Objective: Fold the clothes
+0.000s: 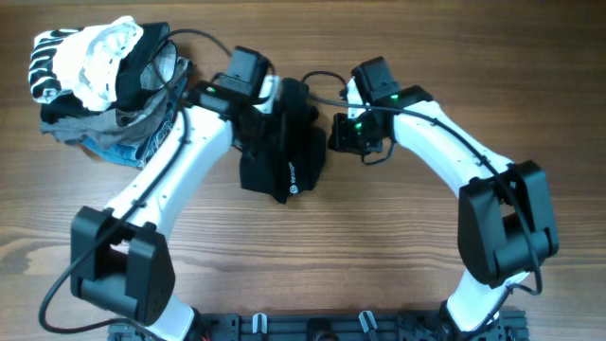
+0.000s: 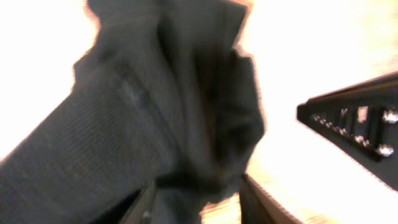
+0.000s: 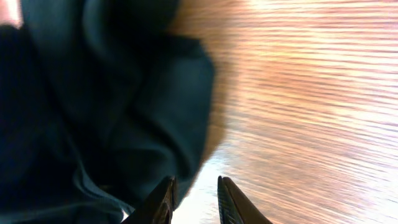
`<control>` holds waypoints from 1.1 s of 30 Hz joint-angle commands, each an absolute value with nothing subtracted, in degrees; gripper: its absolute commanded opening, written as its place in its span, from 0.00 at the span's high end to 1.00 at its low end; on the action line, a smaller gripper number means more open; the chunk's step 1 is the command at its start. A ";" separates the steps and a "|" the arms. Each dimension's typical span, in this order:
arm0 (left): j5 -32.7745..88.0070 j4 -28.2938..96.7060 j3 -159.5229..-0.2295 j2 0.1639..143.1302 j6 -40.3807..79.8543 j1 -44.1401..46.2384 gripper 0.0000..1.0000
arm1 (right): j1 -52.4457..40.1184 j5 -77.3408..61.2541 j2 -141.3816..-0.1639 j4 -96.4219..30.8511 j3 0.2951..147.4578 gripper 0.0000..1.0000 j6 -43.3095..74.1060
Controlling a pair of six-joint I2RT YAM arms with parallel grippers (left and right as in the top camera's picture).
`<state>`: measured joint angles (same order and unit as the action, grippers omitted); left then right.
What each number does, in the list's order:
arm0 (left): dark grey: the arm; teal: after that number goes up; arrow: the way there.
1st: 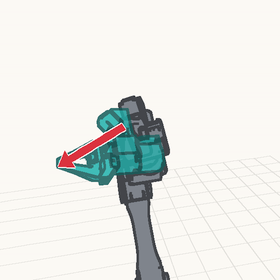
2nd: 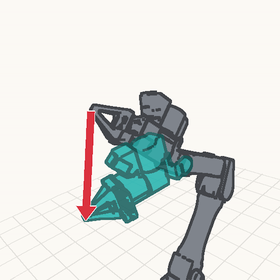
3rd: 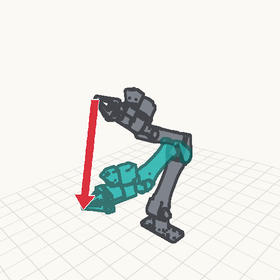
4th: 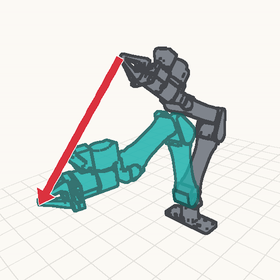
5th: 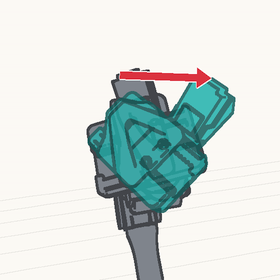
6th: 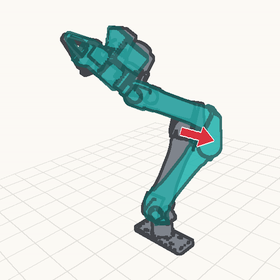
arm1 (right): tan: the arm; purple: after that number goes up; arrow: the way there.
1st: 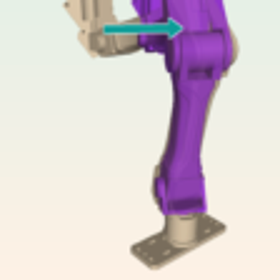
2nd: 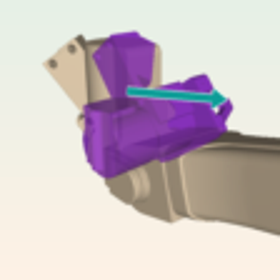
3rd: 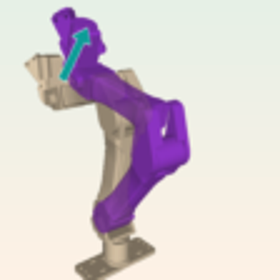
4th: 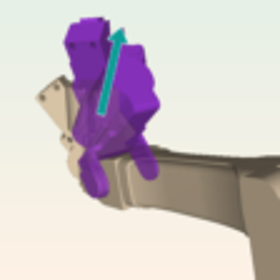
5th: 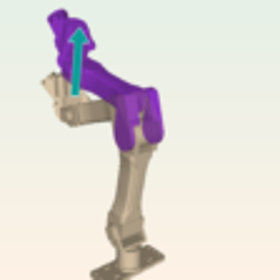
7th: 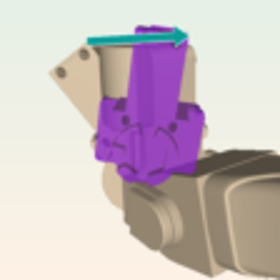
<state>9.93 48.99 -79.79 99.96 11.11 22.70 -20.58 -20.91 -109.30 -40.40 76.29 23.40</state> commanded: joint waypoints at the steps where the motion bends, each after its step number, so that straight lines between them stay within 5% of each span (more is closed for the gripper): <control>1: 6.31 42.85 -78.91 102.02 10.68 27.62 0.48 | -16.97 -19.00 -110.37 -42.68 76.01 0.73 25.34; 5: 6.24 43.46 -78.94 102.72 10.68 28.53 0.35 | -14.87 -19.09 -110.37 -47.53 76.01 0.64 15.64; 7: 4.47 47.75 -79.18 102.48 10.68 27.07 0.59 | -14.92 -22.61 -110.37 -48.31 76.01 0.58 11.46; 9: -0.62 56.14 -79.20 102.00 10.68 24.18 0.62 | -14.92 -27.42 -110.37 -48.23 76.01 0.53 7.27; 13: -2.74 66.13 -79.18 102.00 11.33 15.92 0.35 | -15.55 -39.00 -110.37 -40.23 76.01 0.31 1.52; 16: 6.35 61.98 -78.83 102.02 11.27 11.00 0.12 | -17.82 -32.62 -110.48 -29.41 76.01 0.20 9.74; 22: 16.86 48.71 -71.90 103.72 10.70 10.28 0.01 | -24.29 -26.11 -113.84 -17.34 76.01 0.15 19.25; 24: 17.41 46.33 -69.28 105.41 10.70 10.37 0.15 | -25.23 -21.08 -116.71 -17.56 76.01 0.15 26.06; 26: 17.56 45.91 -68.18 105.97 10.68 10.37 0.63 | -25.23 -27.00 -118.74 -13.85 76.01 0.20 25.15; 27: 17.56 46.00 -68.20 105.97 10.68 10.37 0.80 | -25.23 -29.54 -119.17 -11.99 76.01 0.23 24.75; 28: 17.56 45.98 -68.20 105.97 10.68 10.37 0.88 | -25.23 -30.89 -119.17 -10.59 76.01 0.32 24.27; 29: 17.56 46.04 -68.20 105.97 10.68 10.31 0.96 | -25.12 -32.10 -119.13 -8.69 76.01 0.70 23.99; 30: 17.56 46.09 -68.20 105.95 10.66 10.20 0.96 | -24.69 -32.23 -118.96 -8.10 76.09 0.93 24.18; 33: 17.56 48.25 -68.27 105.27 9.21 9.02 0.96 | -20.16 -27.70 -115.11 -11.97 76.16 0.96 24.05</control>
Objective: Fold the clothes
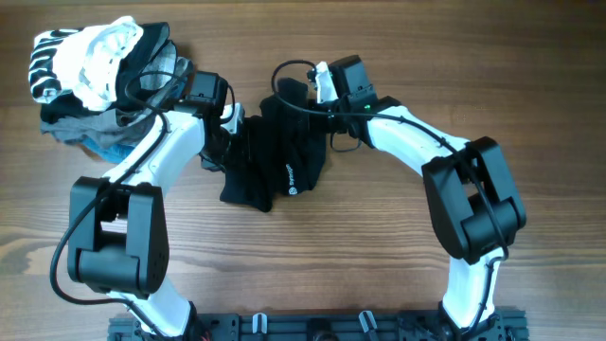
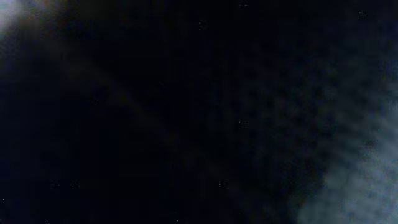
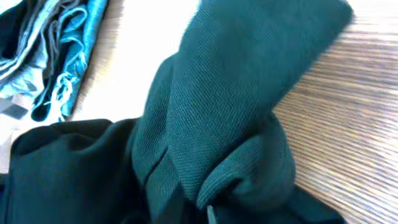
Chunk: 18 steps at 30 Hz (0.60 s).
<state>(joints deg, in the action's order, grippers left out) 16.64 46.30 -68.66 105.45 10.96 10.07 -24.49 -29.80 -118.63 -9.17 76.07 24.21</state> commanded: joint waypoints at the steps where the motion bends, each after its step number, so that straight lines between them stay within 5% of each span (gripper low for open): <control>1: 17.34 50.13 -68.27 104.44 7.64 7.90 0.96 | -16.34 -23.07 -111.11 -15.33 76.16 0.96 23.88; 5: 17.50 52.51 -68.27 98.43 6.39 2.52 0.96 | -0.49 -20.08 -93.17 -23.09 76.16 0.96 15.75; 6: 17.87 51.46 -68.27 96.88 6.42 1.74 0.92 | 2.42 -20.16 -90.26 -24.62 76.16 0.61 15.03; 7: 18.44 50.11 -68.27 95.92 6.42 1.41 0.69 | 4.47 -20.14 -88.44 -26.24 76.16 0.30 14.33; 10: 18.61 46.50 -68.27 95.59 6.42 1.37 0.20 | 9.23 -18.81 -86.78 -34.15 76.16 0.01 12.84; 18: 21.23 48.27 -67.85 95.79 6.15 8.58 0.22 | 9.19 -18.85 -90.76 -45.65 76.14 0.01 12.16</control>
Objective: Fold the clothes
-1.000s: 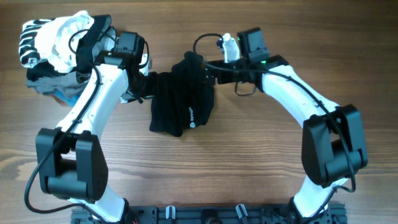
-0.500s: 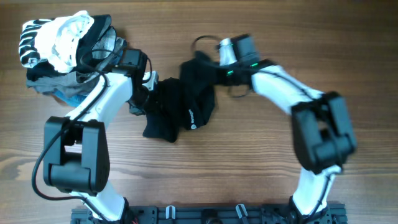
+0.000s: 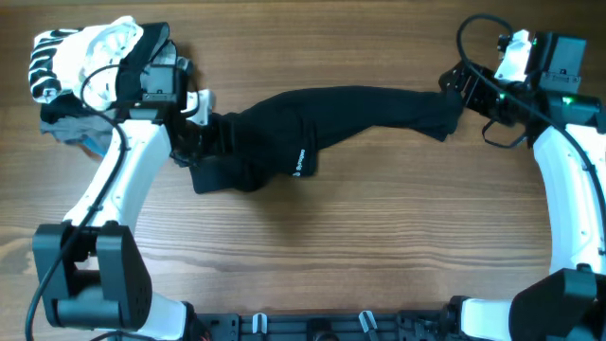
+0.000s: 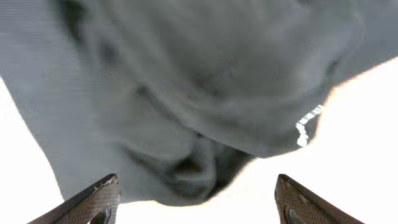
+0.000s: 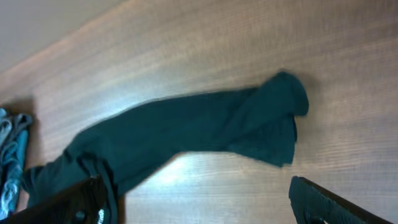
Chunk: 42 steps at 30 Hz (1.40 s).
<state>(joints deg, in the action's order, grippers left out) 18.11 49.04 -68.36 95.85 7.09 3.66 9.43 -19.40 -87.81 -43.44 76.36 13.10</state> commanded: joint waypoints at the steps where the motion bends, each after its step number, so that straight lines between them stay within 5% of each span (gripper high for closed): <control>1: 20.95 47.09 -67.26 95.81 6.20 11.42 0.22 | 9.19 -18.83 -91.90 -46.83 76.14 0.01 12.12; 11: 21.76 28.42 -62.48 108.60 20.49 26.59 0.28 | 9.19 -18.83 -94.52 -48.69 76.14 0.02 12.12; 15: 22.09 28.60 -62.81 109.36 20.40 26.15 0.96 | 9.19 -17.69 -94.80 -46.00 76.14 0.01 12.16; 21: 20.12 51.46 -72.53 93.17 18.02 13.19 0.96 | 9.17 -17.89 -102.96 -45.60 76.14 0.04 8.64; 29: 12.08 57.45 -72.55 68.90 16.95 6.85 0.96 | 8.97 -21.41 -107.53 -45.71 76.09 0.27 7.86; 34: 4.45 65.01 -72.55 64.99 19.29 6.85 0.96 | 8.95 -21.19 -107.53 -44.69 76.09 0.27 9.58; 36: 1.61 67.46 -72.55 64.82 19.99 6.85 0.96 | 8.49 -23.99 -107.53 -45.15 76.03 0.54 5.93; 40: 2.04 66.83 -72.55 64.84 20.01 6.90 0.96 | 6.00 -7.40 -107.53 -47.44 72.66 0.64 17.63; 42: 5.45 66.46 -72.55 65.19 19.94 6.92 0.80 | 6.63 -5.85 -107.63 -45.89 69.49 0.76 20.03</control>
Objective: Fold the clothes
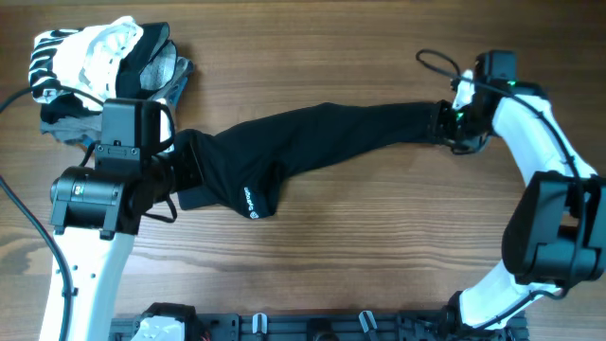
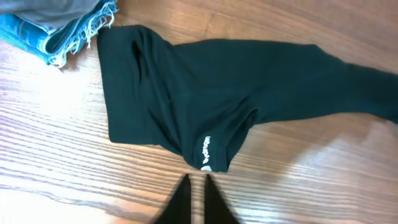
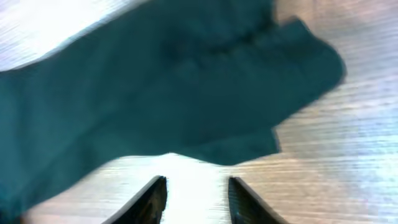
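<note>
A black garment with a small white logo lies stretched long across the table, its wide end at the left and its narrow end at the right. In the left wrist view the garment lies spread below. My left gripper hangs above the wood just short of the logo, shut with nothing in it. My right gripper stands open over bare wood beside the garment's narrow end, and in the overhead view this gripper sits right at that end.
A pile of other clothes, white, black, grey and blue denim, sits at the back left corner just beyond the garment's wide end. Its frayed denim edge shows in the left wrist view. Bare wooden table lies in front.
My left gripper was open close over the wide end and is now higher and shut. My right gripper moved from the far right corner to the narrow end. The wide end shifted forward.
The garment was bunched at the table's middle with both grippers at it. Then both were buried in the bunch. Then it lay pulled out long, with both grippers open and the right one far off. Now it lies stretched, the right gripper at its tip.
</note>
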`<control>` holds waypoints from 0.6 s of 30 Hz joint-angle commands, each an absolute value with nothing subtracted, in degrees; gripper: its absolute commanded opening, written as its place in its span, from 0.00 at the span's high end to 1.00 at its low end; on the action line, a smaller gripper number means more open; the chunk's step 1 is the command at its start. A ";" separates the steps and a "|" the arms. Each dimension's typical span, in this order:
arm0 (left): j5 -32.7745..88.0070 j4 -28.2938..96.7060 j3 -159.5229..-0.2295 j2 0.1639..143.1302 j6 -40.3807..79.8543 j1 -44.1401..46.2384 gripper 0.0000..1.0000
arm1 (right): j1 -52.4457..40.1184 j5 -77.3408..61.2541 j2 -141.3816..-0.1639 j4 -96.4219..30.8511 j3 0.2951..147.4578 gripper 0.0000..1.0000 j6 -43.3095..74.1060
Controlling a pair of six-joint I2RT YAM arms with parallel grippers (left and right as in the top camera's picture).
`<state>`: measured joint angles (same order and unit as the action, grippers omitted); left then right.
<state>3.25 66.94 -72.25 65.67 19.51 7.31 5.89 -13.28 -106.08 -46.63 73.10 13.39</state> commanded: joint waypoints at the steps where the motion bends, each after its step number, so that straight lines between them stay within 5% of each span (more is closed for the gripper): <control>1: 7.84 66.67 -72.38 65.65 19.75 7.14 0.77 | 7.09 -6.79 -107.63 -45.67 69.08 0.76 19.99; 7: 11.57 58.41 -60.90 76.51 16.67 22.06 0.46 | 9.08 -18.50 -97.25 -43.57 73.14 0.38 12.97; 10: 10.28 54.30 -58.46 88.73 15.20 29.95 0.37 | 9.08 -18.00 -93.95 -43.53 73.19 0.30 11.99; 16: 7.27 48.38 -58.46 105.58 15.44 32.38 0.42 | 9.08 -17.89 -94.19 -43.77 73.12 0.27 12.05; 18: 7.64 48.12 -58.43 106.00 15.42 32.40 0.61 | 9.08 -17.87 -94.19 -43.79 73.12 0.26 12.01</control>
